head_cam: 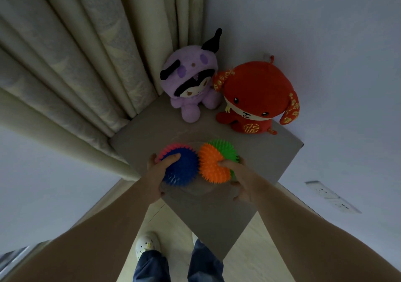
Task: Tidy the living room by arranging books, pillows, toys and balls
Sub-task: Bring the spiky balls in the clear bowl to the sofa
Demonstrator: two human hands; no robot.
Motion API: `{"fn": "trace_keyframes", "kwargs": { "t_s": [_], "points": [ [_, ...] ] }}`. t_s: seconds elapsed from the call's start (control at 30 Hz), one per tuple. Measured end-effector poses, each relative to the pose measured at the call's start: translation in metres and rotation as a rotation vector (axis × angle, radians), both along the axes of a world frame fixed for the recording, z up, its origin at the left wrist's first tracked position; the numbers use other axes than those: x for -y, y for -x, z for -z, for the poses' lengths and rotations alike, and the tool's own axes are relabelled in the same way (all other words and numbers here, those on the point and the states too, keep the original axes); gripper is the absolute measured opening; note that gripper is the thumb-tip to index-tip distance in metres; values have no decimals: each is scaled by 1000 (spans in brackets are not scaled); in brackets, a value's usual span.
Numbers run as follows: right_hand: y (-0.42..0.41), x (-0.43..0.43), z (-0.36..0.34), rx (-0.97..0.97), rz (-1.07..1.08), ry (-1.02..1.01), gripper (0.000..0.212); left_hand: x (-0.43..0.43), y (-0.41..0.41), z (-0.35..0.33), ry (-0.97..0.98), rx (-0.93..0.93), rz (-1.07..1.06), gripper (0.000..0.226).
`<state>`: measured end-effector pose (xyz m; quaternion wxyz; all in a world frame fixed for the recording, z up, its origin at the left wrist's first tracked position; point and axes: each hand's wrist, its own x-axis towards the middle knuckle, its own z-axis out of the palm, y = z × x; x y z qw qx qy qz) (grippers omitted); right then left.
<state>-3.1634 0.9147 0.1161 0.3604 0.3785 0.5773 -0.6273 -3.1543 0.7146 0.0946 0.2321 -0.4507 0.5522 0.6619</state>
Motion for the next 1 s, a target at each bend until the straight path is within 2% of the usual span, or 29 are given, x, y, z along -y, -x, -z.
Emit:
{"fn": "trace_keyframes", "kwargs": {
  "t_s": [0.17, 0.23, 0.33, 0.37, 0.43, 0.6, 0.67, 0.7, 0.8, 0.87, 1.0],
  "points": [
    [11, 15, -7, -115, 55, 51, 68, 6, -2, -11, -32, -205, -173, 45],
    [16, 22, -18, -157, 35, 54, 70, 7, -6, -23, -18, -233, -227, 40],
    [19, 33, -36, -201, -29, 36, 96, 10, -13, -46, -1, -282, -326, 42],
    [20, 38, -41, -211, -71, 32, 98, 13, -15, -54, 3, -292, -365, 45],
    [24, 47, -54, -247, -143, 26, 85, 21, -17, -73, 40, -318, -400, 40],
    [22, 83, -91, -379, -253, 72, 52, 53, -35, -132, 139, -438, -467, 5],
    [17, 104, -105, -436, -293, 78, 36, 69, -48, -148, 141, -477, -521, 6],
    [11, 122, -116, -471, -317, 91, 40, 84, -60, -157, 149, -492, -558, 8],
    [-10, 167, -135, -535, -413, 101, 90, 120, -99, -176, 153, -519, -677, 43],
    [-25, 196, -144, -570, -451, 139, 90, 143, -126, -181, 181, -537, -731, 49],
    [-87, 269, -156, -598, -601, 226, 92, 195, -213, -189, 275, -596, -884, 43]
  ]
}}
